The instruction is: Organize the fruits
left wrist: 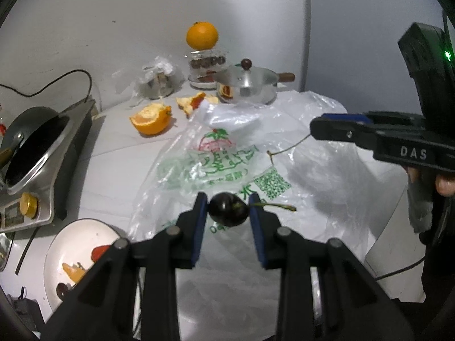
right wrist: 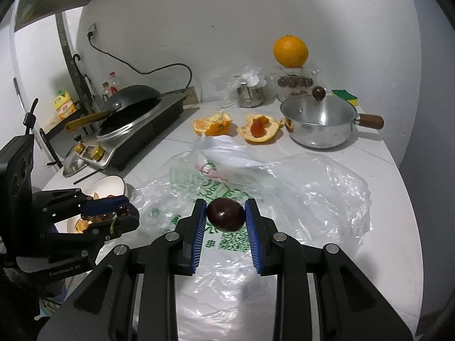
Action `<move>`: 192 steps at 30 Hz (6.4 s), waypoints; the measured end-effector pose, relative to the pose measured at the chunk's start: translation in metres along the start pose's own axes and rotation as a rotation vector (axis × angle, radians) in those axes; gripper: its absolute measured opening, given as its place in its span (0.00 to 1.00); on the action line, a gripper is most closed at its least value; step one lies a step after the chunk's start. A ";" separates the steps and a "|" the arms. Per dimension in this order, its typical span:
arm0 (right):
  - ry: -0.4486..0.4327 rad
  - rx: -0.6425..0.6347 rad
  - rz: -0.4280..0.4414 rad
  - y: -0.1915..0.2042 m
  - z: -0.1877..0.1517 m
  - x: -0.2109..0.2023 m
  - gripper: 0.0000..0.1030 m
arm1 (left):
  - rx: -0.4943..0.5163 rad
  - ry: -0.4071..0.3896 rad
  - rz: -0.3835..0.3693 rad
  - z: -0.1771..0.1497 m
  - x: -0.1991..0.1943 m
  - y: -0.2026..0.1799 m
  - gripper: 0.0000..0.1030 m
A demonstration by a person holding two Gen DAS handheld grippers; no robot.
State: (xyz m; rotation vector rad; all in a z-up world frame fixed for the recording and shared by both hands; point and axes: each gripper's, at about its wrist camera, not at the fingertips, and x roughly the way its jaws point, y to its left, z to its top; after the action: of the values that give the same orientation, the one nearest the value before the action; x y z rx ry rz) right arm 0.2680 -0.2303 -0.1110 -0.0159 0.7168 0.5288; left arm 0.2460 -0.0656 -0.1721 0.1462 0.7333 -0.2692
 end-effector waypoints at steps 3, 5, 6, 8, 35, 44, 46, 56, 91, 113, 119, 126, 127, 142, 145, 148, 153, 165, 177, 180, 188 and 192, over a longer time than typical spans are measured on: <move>-0.002 -0.015 0.005 0.011 0.001 -0.002 0.29 | -0.014 -0.012 0.003 -0.003 -0.007 0.006 0.30; -0.004 -0.023 0.008 0.018 0.001 -0.003 0.29 | -0.025 -0.022 0.007 -0.006 -0.013 0.010 0.30; -0.004 -0.027 0.008 0.021 0.002 -0.003 0.29 | -0.029 -0.025 0.008 -0.007 -0.015 0.012 0.30; -0.004 -0.037 0.010 0.027 0.004 -0.004 0.29 | -0.037 -0.034 0.010 -0.010 -0.021 0.016 0.30; 0.028 -0.163 0.046 0.118 0.014 0.017 0.29 | -0.160 -0.099 0.064 -0.052 -0.070 0.085 0.30; 0.053 -0.212 0.068 0.150 0.018 0.033 0.29 | -0.219 -0.102 0.101 -0.072 -0.078 0.119 0.30; 0.060 -0.221 0.072 0.156 0.018 0.038 0.29 | -0.234 -0.103 0.112 -0.076 -0.080 0.127 0.30; 0.098 -0.262 0.099 0.184 0.020 0.063 0.29 | -0.302 -0.092 0.171 -0.101 -0.083 0.169 0.30; 0.157 -0.320 0.157 0.214 0.041 0.133 0.29 | -0.347 0.014 0.190 -0.110 -0.015 0.228 0.38; 0.178 -0.329 0.242 0.256 0.045 0.165 0.29 | -0.423 -0.054 0.221 -0.130 -0.052 0.250 0.56; 0.203 -0.318 0.253 0.261 0.041 0.183 0.29 | -0.431 -0.053 0.217 -0.133 -0.051 0.255 0.56; 0.249 -0.305 0.227 0.257 0.030 0.203 0.29 | -0.437 -0.048 0.211 -0.134 -0.047 0.258 0.56; 0.255 -0.303 0.223 0.257 0.029 0.205 0.29 | -0.438 -0.047 0.209 -0.135 -0.047 0.258 0.56; 0.291 -0.295 0.198 0.255 0.019 0.213 0.30 | -0.436 -0.045 0.202 -0.134 -0.049 0.250 0.56; 0.291 -0.292 0.198 0.254 0.019 0.213 0.30 | -0.437 -0.042 0.205 -0.134 -0.049 0.249 0.56; 0.285 -0.292 0.197 0.253 0.021 0.210 0.31 | -0.434 -0.045 0.205 -0.132 -0.050 0.248 0.56; 0.273 -0.290 0.194 0.251 0.022 0.202 0.32 | -0.421 -0.046 0.199 -0.128 -0.053 0.242 0.56; 0.217 -0.278 0.171 0.239 0.022 0.160 0.40 | -0.390 -0.087 0.194 -0.116 -0.074 0.212 0.67; 0.152 -0.260 0.142 0.221 0.016 0.108 0.47 | -0.351 -0.130 0.178 -0.103 -0.097 0.173 0.67; 0.136 -0.252 0.134 0.215 0.015 0.095 0.47 | -0.339 -0.139 0.171 -0.100 -0.102 0.162 0.67; 0.101 -0.230 0.110 0.201 0.007 0.063 0.47 | -0.292 -0.159 0.177 -0.096 -0.118 0.134 0.87; 0.079 -0.220 0.093 0.195 0.003 0.045 0.47 | -0.271 -0.172 0.183 -0.094 -0.126 0.123 0.87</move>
State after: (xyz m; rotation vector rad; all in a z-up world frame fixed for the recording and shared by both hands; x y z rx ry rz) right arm 0.2072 -0.0401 -0.1049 -0.2107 0.7362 0.6971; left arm 0.1325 0.0970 -0.1511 -0.0665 0.5749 -0.0065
